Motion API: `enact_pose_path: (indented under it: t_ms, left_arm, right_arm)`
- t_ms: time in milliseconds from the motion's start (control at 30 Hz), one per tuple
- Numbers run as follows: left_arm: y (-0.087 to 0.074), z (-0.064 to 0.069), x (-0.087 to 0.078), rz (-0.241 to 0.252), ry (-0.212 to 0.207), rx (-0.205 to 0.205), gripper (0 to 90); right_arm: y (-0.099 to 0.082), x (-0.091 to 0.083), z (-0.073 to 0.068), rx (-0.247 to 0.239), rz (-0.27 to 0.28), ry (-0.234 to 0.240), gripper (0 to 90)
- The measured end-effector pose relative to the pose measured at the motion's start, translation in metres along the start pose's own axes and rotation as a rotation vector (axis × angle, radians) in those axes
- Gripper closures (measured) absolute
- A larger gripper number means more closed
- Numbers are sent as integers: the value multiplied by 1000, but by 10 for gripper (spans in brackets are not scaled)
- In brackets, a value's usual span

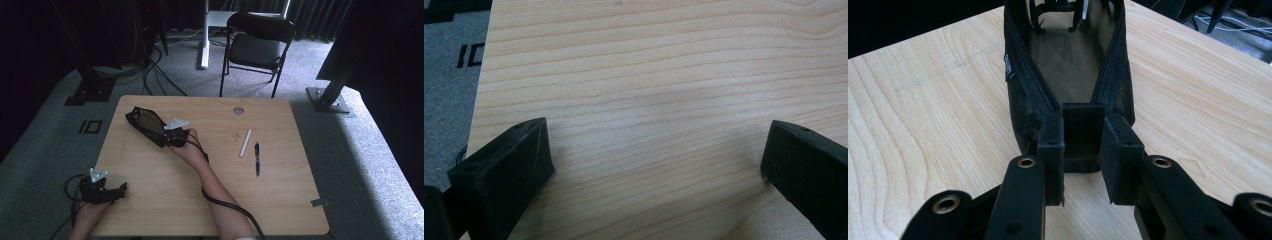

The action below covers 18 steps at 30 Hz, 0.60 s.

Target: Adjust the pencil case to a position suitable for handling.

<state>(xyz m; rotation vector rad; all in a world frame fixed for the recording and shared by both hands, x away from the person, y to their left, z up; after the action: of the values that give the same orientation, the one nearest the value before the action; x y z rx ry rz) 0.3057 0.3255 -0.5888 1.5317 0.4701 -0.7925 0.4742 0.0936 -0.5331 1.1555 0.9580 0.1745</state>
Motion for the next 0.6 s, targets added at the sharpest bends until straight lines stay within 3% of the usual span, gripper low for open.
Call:
enact_pose_path:
  t_ms: [600]
  left_arm:
    - [0, 0, 0, 0, 0, 0, 4]
  right_arm:
    - [-9, -12, 1, -8, -6, 2, 733]
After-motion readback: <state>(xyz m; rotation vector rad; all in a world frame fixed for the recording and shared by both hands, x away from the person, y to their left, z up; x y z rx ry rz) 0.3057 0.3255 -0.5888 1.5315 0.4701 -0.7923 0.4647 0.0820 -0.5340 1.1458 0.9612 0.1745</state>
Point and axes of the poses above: each handheld gripper's, and its own axes: x roughly forward along the jaws, y roughly out of its top, z roughly to its right, the point moved 5 cm from there along x, roughly forward along the jaws, and after that the axes turned 3 degrees about -y, right-handed, at the moved point
